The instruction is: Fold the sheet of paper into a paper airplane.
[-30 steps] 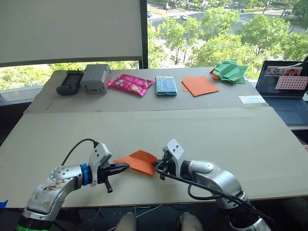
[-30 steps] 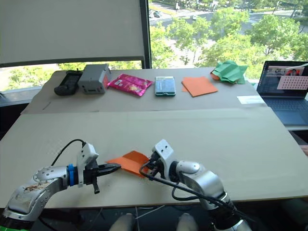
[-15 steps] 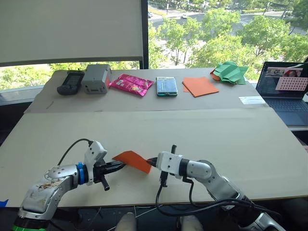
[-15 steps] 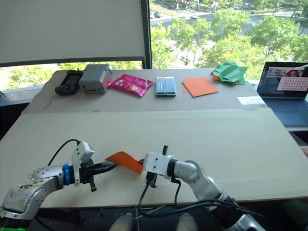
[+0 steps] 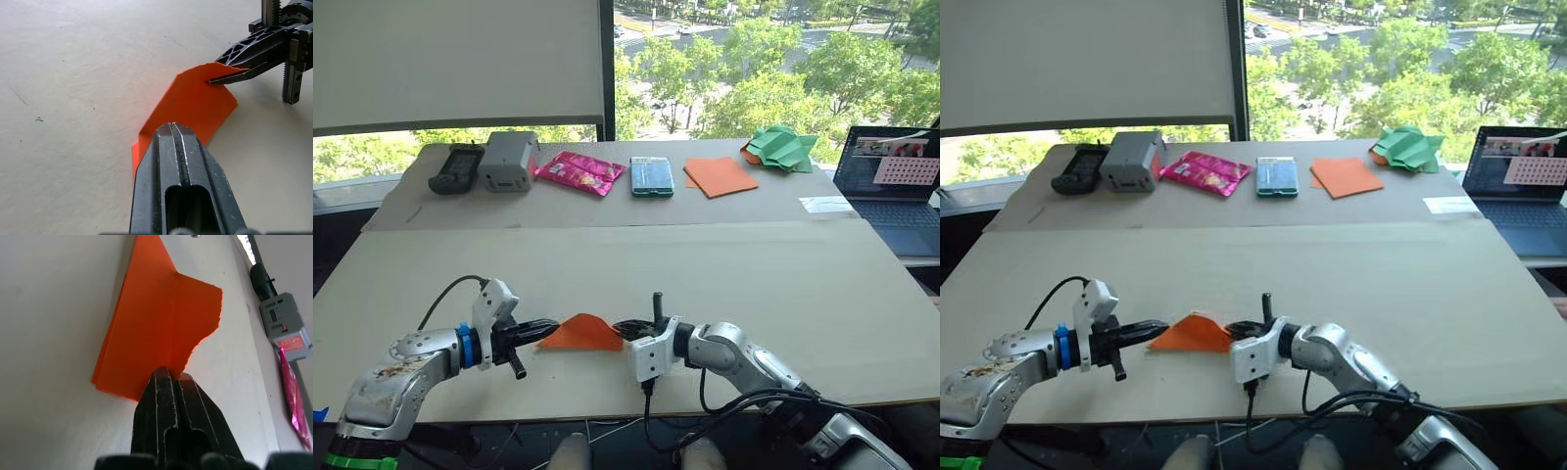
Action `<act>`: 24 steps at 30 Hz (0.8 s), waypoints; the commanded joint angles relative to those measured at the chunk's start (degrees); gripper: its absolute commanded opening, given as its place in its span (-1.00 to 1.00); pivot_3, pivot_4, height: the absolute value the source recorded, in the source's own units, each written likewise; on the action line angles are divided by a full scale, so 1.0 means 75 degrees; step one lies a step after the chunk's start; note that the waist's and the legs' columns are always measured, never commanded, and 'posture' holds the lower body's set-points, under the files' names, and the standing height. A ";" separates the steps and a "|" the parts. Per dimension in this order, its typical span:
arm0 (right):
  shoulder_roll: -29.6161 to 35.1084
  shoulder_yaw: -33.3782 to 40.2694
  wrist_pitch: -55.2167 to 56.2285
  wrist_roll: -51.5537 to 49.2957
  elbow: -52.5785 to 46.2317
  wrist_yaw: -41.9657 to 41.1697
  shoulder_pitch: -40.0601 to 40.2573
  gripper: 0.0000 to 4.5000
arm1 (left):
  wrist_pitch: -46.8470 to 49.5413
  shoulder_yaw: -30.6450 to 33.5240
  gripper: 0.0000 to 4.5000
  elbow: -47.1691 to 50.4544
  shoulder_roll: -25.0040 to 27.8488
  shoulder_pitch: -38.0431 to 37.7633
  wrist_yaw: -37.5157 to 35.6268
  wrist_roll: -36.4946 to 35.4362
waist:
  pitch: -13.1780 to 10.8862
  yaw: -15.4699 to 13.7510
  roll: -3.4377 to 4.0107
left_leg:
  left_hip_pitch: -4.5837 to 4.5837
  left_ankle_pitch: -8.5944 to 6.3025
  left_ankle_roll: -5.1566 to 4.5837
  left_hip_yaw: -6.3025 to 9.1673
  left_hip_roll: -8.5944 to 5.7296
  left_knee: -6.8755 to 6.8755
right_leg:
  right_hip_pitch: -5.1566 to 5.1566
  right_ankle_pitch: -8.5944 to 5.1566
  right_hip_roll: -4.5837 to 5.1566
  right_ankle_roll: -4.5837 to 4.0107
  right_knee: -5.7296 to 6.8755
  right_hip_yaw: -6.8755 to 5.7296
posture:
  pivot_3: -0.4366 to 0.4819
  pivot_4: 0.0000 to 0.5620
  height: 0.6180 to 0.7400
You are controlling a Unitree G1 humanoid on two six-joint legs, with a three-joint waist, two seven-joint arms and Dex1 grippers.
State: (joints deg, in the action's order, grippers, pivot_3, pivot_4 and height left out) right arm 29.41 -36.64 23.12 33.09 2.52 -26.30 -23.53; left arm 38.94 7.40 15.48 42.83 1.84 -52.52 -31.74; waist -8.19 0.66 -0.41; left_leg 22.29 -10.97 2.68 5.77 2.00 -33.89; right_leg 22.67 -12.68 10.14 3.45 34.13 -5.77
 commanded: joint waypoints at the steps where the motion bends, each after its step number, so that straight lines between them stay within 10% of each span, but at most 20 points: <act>1: 0.0063 -0.0231 0.0663 0.0921 0.0392 0.0424 -0.0213 -0.99 | -0.0104 0.0044 -1.00 -0.0152 0.0148 0.0366 -0.0168 -0.0008 | 0.0005 0.0005 -0.0008 | -0.0003 0.0001 0.0000 0.0000 0.0000 0.0000 | -0.0002 0.0000 0.0000 0.0000 0.0000 0.0000 | -0.05 -0.47 0.38; 24: -0.0430 0.0076 -0.0221 0.0820 0.0366 -0.0766 0.0163 -0.99 | -0.0905 -0.1455 -1.00 -0.0288 0.0001 0.0684 -0.0364 0.1135 | 0.0019 0.0025 -0.0047 | -0.0060 -0.0005 0.0008 0.0001 0.0007 0.0004 | -0.0058 -0.0001 -0.0002 -0.0002 0.0013 0.0006 | -0.05 -0.47 0.38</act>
State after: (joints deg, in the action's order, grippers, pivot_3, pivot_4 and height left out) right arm 26.09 -35.06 23.47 39.08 3.86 -29.95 -23.78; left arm 33.36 -3.59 12.60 42.15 6.89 -54.77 -23.83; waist -8.05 0.85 -0.77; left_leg 21.85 -11.00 2.74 5.78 2.05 -33.86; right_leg 22.24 -12.69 10.12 3.44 34.23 -5.72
